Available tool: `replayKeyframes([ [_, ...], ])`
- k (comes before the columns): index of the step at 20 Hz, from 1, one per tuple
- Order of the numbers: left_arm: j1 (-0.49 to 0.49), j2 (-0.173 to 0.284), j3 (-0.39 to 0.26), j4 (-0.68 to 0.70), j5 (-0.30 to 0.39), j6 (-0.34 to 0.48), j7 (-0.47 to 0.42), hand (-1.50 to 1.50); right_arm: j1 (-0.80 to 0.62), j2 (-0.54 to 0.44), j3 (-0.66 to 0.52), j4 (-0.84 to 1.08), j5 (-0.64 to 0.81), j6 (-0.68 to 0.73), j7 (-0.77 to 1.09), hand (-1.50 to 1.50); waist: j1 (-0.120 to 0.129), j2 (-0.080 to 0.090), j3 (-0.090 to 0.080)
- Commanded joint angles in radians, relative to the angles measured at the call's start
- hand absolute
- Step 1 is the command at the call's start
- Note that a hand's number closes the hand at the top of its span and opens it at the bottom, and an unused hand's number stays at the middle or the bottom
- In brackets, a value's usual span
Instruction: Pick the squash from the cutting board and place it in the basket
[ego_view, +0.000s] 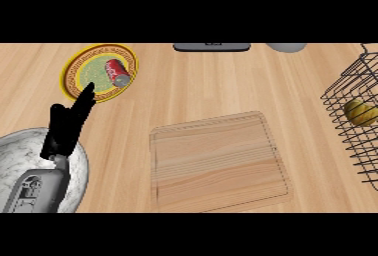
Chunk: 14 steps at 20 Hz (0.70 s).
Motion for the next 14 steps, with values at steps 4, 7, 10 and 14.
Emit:
replayKeyframes([
  [4,0.037,-0.007,0.007,-0.006,0.001,-0.003,-0.002,0.00,0.001,-0.106,-0.162,0.112,-0.062,-0.077,-0.011,-1.50,0.001,0.007,-0.007],
  [7,0.033,-0.025,0.007,0.024,-0.004,0.011,-0.015,0.00,0.052,-0.147,-0.277,0.133,-0.146,-0.037,0.011,-1.50,-0.012,0.006,-0.007],
  [10,0.035,0.013,0.034,0.039,0.023,-0.036,-0.020,0.00,0.156,-0.216,-0.337,0.179,-0.195,0.070,-0.017,-1.50,-0.018,0.005,-0.007],
  [14,0.011,-0.007,0.020,0.029,-0.013,0.006,0.005,0.00,0.300,-0.280,-0.468,0.287,-0.261,0.128,-0.205,-1.50,-0.025,0.004,-0.006],
])
